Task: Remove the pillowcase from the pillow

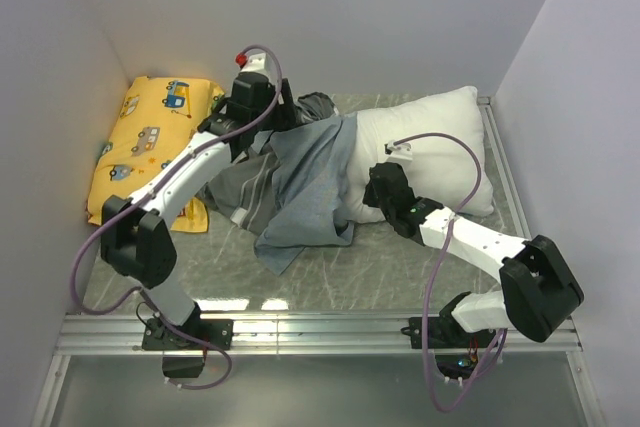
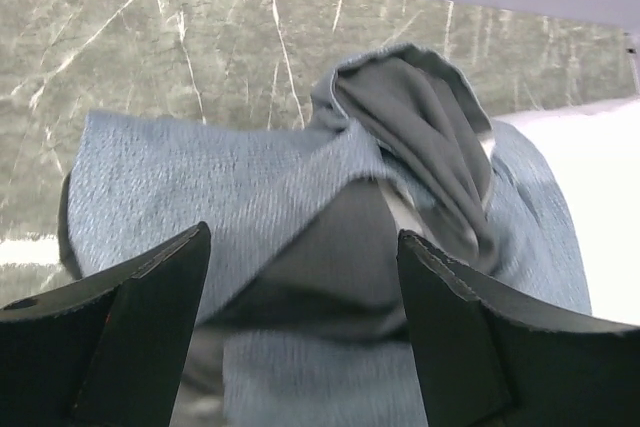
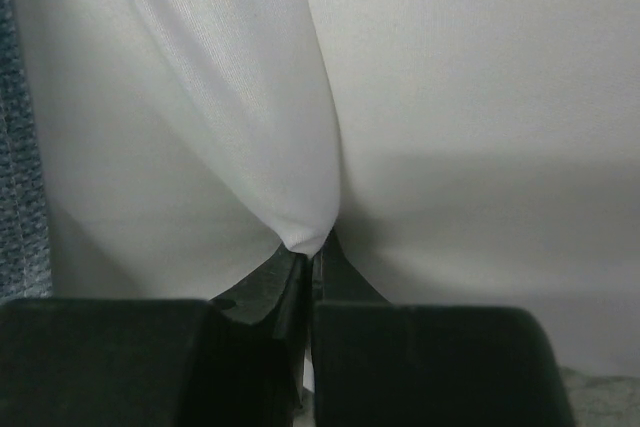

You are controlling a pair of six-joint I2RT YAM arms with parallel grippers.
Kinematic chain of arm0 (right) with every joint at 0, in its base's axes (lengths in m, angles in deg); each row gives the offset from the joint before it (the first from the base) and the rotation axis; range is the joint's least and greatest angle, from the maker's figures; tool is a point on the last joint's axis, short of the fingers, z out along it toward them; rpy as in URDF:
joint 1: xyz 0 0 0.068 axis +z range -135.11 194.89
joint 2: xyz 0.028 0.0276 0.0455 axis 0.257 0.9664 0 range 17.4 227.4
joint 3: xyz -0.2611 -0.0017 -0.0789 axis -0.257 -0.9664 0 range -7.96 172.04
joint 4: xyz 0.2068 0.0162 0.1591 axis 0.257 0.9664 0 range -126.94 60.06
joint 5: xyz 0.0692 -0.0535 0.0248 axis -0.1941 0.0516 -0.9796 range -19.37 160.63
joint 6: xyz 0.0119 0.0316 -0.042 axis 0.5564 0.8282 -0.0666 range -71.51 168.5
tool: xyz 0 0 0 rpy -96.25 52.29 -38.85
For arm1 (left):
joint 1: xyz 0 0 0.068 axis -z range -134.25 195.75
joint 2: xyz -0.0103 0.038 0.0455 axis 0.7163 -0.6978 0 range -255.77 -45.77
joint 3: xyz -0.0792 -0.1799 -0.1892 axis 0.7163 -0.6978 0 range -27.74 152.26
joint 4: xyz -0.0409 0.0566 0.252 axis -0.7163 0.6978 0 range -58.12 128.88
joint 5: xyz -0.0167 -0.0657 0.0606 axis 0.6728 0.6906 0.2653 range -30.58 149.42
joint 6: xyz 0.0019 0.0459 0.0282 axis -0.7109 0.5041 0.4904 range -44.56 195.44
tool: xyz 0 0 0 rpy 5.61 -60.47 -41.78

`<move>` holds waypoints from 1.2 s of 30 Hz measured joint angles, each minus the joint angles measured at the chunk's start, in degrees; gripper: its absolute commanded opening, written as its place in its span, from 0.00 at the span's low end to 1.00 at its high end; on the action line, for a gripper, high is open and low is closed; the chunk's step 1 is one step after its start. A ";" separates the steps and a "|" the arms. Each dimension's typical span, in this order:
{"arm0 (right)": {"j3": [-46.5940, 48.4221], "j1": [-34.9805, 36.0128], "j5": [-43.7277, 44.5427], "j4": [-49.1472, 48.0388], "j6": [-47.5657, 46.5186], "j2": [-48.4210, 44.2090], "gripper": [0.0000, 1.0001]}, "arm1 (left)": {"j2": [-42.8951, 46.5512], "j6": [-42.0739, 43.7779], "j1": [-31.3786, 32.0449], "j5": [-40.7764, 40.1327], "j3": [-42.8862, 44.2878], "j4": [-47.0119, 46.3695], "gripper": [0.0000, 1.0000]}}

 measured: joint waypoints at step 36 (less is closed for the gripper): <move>-4.90 -7.91 -12.85 -6.38 4.83 -3.43 0.00 | 1.68 -9.64 -30.91 10.23 0.24 3.67 0.51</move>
